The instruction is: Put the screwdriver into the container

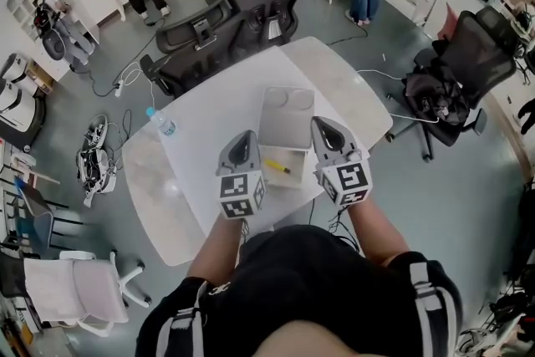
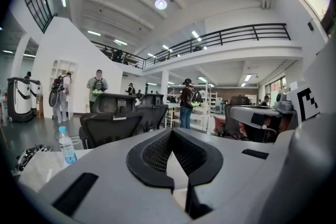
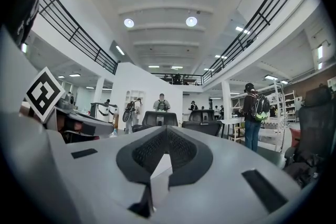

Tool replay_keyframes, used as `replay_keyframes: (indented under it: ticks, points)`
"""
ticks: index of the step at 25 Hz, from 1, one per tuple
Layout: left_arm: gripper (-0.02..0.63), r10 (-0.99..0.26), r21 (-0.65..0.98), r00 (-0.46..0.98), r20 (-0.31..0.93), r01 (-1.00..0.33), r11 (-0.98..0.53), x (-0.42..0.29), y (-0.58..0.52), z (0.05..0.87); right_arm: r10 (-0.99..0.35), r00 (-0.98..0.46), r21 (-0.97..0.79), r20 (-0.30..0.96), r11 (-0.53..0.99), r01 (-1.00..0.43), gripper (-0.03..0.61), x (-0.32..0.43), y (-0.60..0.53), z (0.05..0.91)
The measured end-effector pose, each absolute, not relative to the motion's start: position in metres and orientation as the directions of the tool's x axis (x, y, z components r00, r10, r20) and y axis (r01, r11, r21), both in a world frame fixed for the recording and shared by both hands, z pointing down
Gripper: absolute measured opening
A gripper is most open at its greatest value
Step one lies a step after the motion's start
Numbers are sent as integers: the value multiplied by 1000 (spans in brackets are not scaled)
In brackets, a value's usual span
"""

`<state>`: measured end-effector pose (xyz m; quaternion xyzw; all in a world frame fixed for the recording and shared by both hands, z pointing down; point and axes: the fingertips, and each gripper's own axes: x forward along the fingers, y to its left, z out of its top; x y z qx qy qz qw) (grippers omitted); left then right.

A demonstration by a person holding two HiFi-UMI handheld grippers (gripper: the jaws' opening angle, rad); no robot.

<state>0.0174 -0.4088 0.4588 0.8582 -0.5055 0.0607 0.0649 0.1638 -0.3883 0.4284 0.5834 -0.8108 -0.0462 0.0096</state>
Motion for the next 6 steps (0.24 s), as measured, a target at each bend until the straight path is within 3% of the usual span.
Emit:
replay_keyframes:
  ticks: [6]
  points:
    - [3,-861,49,480,169,-876,-479,17,-406,460,-928,-369,71,-48,366,-928,12,155,-385,430]
